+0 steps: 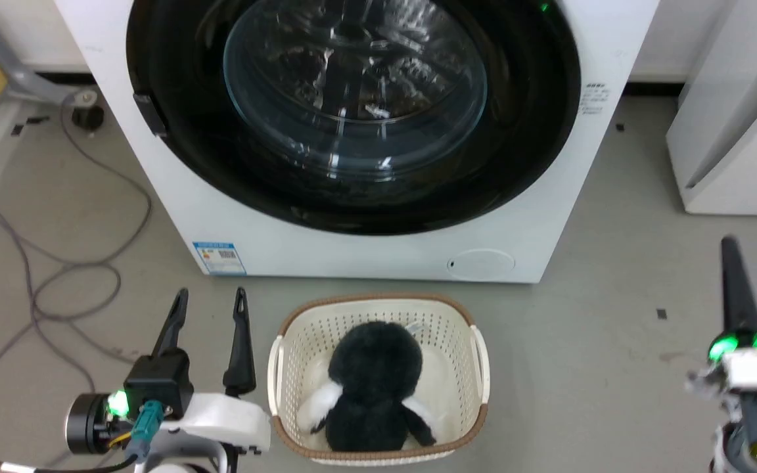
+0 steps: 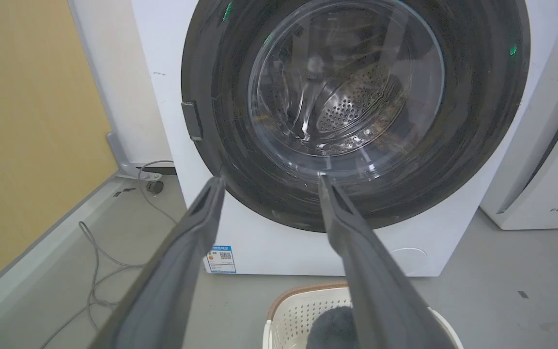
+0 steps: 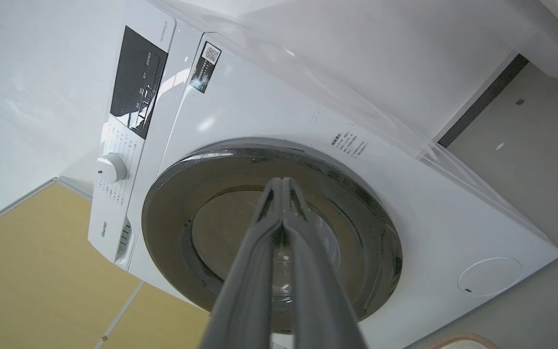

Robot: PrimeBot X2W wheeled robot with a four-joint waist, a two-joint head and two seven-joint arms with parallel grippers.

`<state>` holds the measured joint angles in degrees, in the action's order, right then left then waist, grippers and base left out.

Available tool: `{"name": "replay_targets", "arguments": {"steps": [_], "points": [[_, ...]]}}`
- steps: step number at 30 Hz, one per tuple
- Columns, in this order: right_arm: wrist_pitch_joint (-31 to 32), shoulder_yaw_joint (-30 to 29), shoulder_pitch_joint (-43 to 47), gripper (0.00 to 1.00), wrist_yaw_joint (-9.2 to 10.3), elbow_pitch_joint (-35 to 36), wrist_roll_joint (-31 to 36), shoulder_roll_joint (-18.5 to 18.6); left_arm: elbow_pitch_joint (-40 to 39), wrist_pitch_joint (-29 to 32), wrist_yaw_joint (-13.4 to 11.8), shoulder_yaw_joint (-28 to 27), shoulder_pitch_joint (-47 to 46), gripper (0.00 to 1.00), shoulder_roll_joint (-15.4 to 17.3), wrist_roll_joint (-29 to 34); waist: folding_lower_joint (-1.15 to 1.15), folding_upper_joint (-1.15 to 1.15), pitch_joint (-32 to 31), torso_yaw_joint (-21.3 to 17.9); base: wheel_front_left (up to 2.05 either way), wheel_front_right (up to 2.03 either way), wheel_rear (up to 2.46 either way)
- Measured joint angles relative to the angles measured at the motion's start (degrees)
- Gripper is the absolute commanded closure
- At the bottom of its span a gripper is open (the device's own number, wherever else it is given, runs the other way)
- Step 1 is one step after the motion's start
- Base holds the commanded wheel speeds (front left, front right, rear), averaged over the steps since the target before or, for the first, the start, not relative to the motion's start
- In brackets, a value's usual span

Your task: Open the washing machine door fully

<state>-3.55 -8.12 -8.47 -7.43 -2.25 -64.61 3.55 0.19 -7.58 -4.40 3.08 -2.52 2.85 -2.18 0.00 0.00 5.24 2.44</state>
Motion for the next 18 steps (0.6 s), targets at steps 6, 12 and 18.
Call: {"name": "replay_targets", "arguments": {"steps": [6, 12, 18], "points": [[0.77, -0.83, -6.37, 1.00, 0.00, -3.37, -4.87, 2.88, -0.37, -0.64, -0.09, 0.19, -2.24, 0.00, 0.01, 0.00, 0.00, 0.00, 2.93, 0.66, 0.00, 0.00, 0.00], [1.00, -0.81, -13.65, 1.00, 0.01, -7.64, -9.33, 6.19, -0.85, -1.35, -0.23, 0.43, -4.36, 0.00, 0.00, 0.00, 0.00, 0.00, 6.30, 1.49, 0.00, 0.00, 0.00], [1.43, 0.37, -21.47, 1.00, 0.01, -11.54, -12.30, 9.51, -1.43, -2.13, -0.56, 0.85, -6.05, 0.00, 0.00, 0.00, 0.00, 0.00, 9.76, 2.45, 0.00, 0.00, 0.00]]}}
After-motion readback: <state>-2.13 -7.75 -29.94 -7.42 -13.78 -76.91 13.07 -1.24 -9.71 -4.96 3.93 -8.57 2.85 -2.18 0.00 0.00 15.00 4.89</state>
